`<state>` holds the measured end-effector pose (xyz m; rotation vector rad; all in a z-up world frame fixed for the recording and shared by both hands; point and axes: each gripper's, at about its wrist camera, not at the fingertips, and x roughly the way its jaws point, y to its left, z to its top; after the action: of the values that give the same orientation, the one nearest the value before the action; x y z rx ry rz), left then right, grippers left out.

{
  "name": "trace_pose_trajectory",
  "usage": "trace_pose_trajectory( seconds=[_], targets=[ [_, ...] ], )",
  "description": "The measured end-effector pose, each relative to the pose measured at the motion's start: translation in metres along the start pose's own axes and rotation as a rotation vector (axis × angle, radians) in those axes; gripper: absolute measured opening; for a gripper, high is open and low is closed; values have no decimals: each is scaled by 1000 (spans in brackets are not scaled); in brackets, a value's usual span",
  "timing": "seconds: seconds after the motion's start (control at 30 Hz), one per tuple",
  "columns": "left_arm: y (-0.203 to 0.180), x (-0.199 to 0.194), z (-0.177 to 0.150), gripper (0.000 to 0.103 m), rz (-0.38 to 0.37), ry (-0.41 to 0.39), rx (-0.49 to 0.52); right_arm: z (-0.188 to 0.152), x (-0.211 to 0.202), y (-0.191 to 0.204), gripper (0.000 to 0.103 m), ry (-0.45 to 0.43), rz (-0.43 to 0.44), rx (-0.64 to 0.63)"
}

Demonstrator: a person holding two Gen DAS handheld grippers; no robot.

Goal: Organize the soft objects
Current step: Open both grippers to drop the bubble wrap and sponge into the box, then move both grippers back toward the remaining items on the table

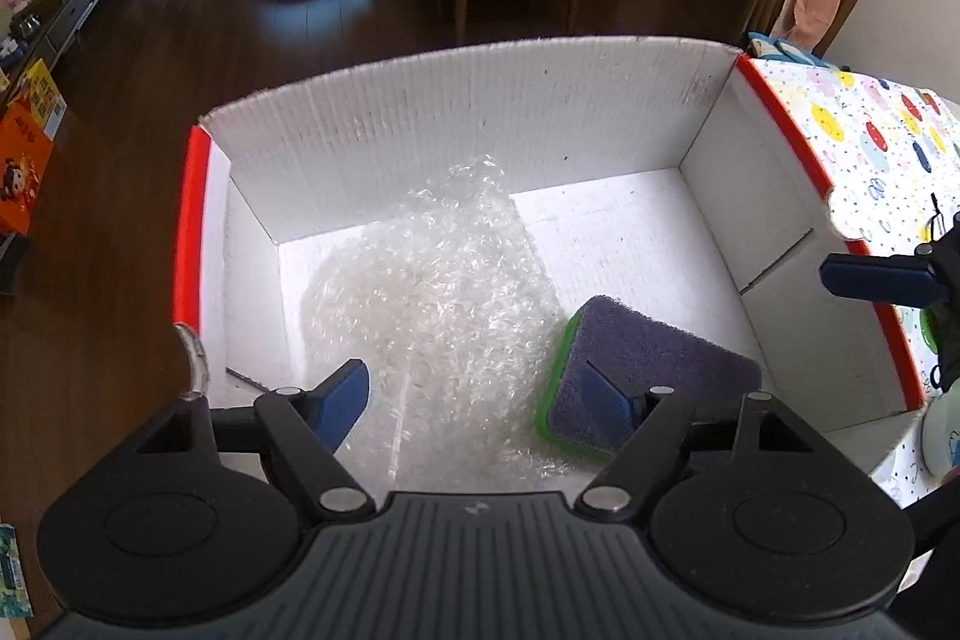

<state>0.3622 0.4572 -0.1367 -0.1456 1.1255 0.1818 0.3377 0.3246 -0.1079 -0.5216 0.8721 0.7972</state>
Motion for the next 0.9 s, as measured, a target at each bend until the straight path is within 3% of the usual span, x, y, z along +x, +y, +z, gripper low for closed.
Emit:
trace_pose_trajectory(
  seconds=[0.43, 0.9],
  targets=[
    [-18, -66, -13, 78, -19, -120, 22, -20, -83, -21, 103, -119, 32, 105],
    [-81, -157, -48, 78, -77, -271, 42, -84, -191, -56, 103, -238, -11, 162]
  ],
)
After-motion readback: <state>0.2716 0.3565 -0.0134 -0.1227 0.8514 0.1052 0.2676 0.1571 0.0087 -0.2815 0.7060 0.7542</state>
